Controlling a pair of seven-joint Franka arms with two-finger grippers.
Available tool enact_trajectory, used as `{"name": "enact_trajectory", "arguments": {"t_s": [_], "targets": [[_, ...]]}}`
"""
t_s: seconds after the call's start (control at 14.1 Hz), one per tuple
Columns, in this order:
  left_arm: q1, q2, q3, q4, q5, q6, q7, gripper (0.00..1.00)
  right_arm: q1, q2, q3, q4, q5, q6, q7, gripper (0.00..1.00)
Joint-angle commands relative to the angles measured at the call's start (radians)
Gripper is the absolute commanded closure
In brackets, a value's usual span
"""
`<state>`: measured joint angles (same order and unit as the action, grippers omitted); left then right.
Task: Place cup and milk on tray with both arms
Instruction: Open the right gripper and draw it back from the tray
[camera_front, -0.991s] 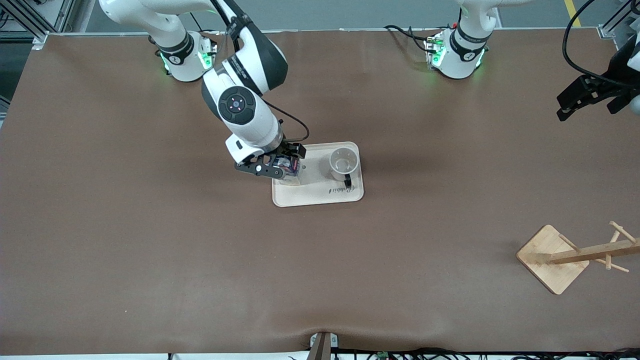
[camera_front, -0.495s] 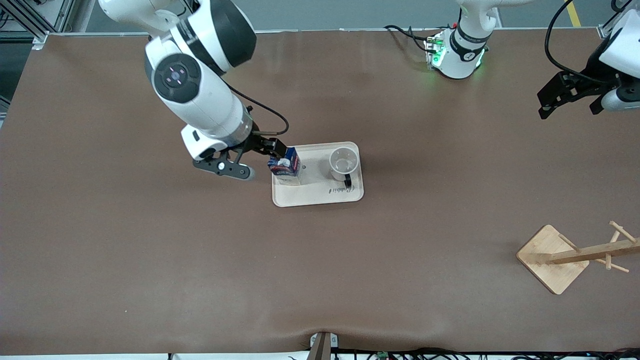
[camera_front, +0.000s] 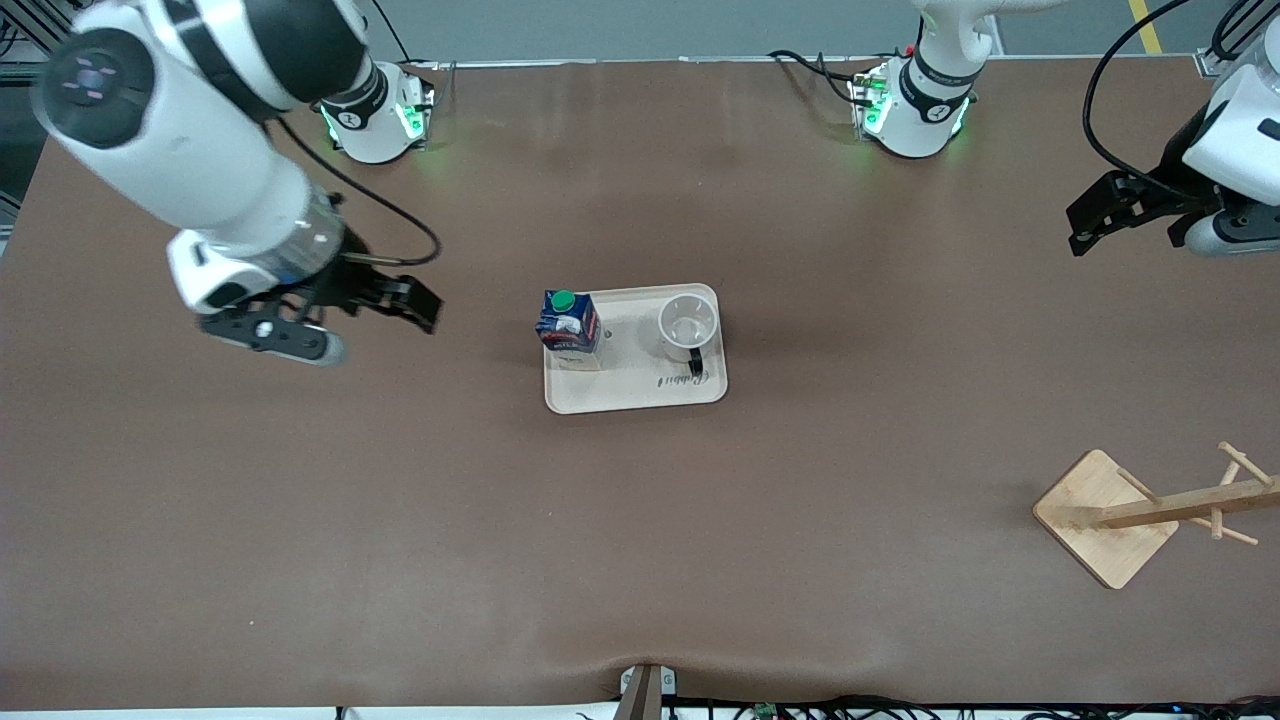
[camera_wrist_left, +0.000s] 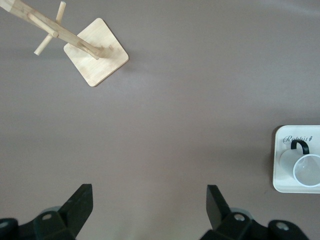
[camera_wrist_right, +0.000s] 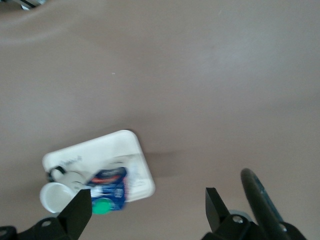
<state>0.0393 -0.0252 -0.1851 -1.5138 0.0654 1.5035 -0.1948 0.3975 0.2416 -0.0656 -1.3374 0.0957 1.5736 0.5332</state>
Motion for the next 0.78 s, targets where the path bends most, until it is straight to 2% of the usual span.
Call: {"name": "enact_trajectory", "arguments": {"t_s": [0.0, 0.21, 0.28, 0.42, 0.5, 0.57, 0.71], "targets": [[0.005, -0.010, 0.000, 0.009, 0.001, -0.051, 0.008, 0.00, -0.112, -0.050, 0.015, -0.025, -0.022, -0.044, -0.157, 0.00], [0.002, -0.019, -0.008, 0.009, 0.001, -0.071, 0.008, 0.00, -0.189, -0.047, 0.012, -0.010, -0.007, -0.151, -0.174, 0.00], [0.001, -0.021, -0.010, 0.009, 0.001, -0.075, 0.000, 0.00, -0.213, -0.047, 0.009, -0.006, -0.001, -0.150, -0.176, 0.00], [0.001, -0.027, -0.010, 0.009, 0.001, -0.083, 0.003, 0.00, -0.230, -0.048, -0.002, 0.048, -0.020, -0.156, -0.182, 0.00], [0.001, -0.027, -0.010, 0.011, 0.001, -0.085, 0.008, 0.00, -0.245, -0.047, -0.014, 0.076, -0.057, -0.161, -0.191, 0.00], [0.001, -0.027, -0.010, 0.011, -0.001, -0.083, 0.008, 0.00, -0.258, -0.054, -0.017, 0.081, -0.077, -0.153, -0.200, 0.00], [0.001, -0.022, -0.011, 0.011, 0.001, -0.077, 0.005, 0.00, -0.316, -0.109, -0.016, 0.045, -0.094, -0.150, -0.351, 0.00]]}}
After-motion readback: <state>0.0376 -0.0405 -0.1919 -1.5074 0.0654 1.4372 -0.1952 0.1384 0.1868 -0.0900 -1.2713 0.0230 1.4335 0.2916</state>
